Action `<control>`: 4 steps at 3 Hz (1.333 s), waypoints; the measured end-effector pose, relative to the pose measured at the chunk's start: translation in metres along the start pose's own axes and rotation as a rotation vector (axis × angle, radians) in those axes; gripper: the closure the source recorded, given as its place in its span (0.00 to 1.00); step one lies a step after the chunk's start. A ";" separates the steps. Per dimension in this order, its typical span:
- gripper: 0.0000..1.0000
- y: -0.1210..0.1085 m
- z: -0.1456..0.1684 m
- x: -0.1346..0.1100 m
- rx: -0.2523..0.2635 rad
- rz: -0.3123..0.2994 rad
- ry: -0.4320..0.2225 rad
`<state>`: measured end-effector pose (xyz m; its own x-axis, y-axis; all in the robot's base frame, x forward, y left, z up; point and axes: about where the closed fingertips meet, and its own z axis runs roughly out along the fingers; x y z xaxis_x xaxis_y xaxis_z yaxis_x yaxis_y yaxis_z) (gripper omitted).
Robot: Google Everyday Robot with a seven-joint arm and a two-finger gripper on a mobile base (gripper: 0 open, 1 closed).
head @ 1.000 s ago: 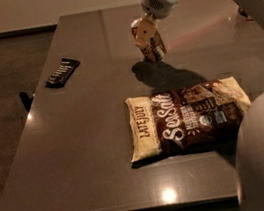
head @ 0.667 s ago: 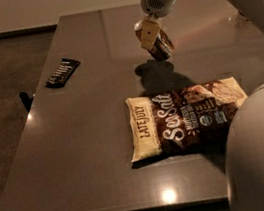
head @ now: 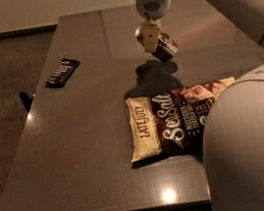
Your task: Knock orange can over
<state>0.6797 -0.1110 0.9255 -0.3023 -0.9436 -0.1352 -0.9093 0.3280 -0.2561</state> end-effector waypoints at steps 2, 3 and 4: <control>0.36 0.009 0.025 -0.003 -0.055 -0.108 0.071; 0.14 0.013 0.033 -0.006 -0.077 -0.150 0.087; 0.00 0.019 0.039 -0.011 -0.098 -0.188 0.085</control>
Offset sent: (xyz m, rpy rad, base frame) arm -0.0090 0.0090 -0.0398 -0.1296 0.1434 0.1510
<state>0.6769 -0.0925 0.8845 -0.1439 -0.9895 -0.0118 -0.9741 0.1437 -0.1748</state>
